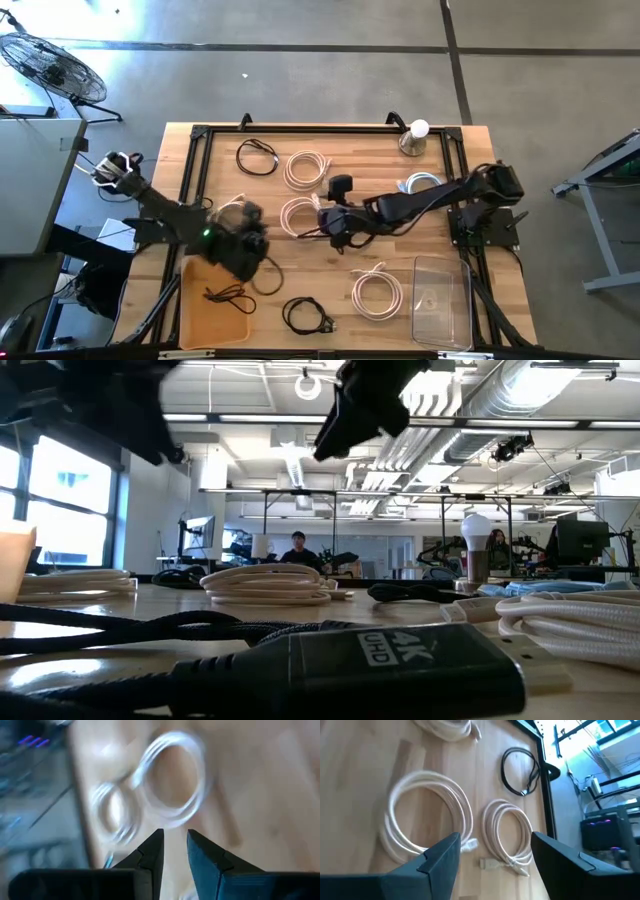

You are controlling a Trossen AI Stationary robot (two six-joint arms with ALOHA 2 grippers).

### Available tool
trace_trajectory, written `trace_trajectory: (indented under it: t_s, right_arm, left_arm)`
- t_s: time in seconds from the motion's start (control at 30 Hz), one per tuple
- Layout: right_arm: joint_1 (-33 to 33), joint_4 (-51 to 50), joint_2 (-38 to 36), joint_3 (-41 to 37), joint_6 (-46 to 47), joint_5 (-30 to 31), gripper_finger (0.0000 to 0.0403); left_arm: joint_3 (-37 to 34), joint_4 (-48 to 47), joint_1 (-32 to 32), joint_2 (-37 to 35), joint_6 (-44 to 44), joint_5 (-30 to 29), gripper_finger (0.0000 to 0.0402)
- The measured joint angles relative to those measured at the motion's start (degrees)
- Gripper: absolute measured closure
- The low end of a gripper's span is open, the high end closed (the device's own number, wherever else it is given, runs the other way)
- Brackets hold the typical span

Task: Sort HDMI cables
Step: Put the white HDMI cable into the transparent bin

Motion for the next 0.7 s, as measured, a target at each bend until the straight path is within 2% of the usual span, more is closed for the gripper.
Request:
trace_trajectory:
  t_s: [0.07, 0.13, 0.23, 0.4, 0.53, 0.7]
  right_arm:
    - [0.7, -0.9, -1.1, 0.0, 0.7, 0.0, 0.0167]
    - [1.4, -1.4, -1.7, 0.0, 1.8, 0.1, 0.0167]
    - [2.8, -3.2, -2.1, 0.0, 4.1, 0.1, 0.0167]
    - [5.4, -7.7, -2.3, 0.0, 6.8, 0.2, 0.0167]
    - [6.9, -10.3, -2.3, 0.0, 8.6, 0.2, 0.0167]
    - [8.5, -12.1, -2.3, 0.0, 9.9, 0.2, 0.0167]
  left_arm:
    - [0.0, 7.1, 4.7, 0.0, 9.0, 9.8, 0.0321]
    - [0.0, 11.9, 8.9, 0.0, 14.2, 19.1, 0.0321]
    - [0.0, 14.2, 13.8, 0.0, 17.3, 28.0, 0.0321]
    - [-1.9, 14.2, 19.3, 0.0, 20.6, 34.3, 0.0321]
    - [-2.8, 17.1, 23.7, 0.7, 17.1, 38.4, 0.0321]
    - [-2.8, 20.9, 25.8, 1.8, 17.7, 40.1, 0.032]
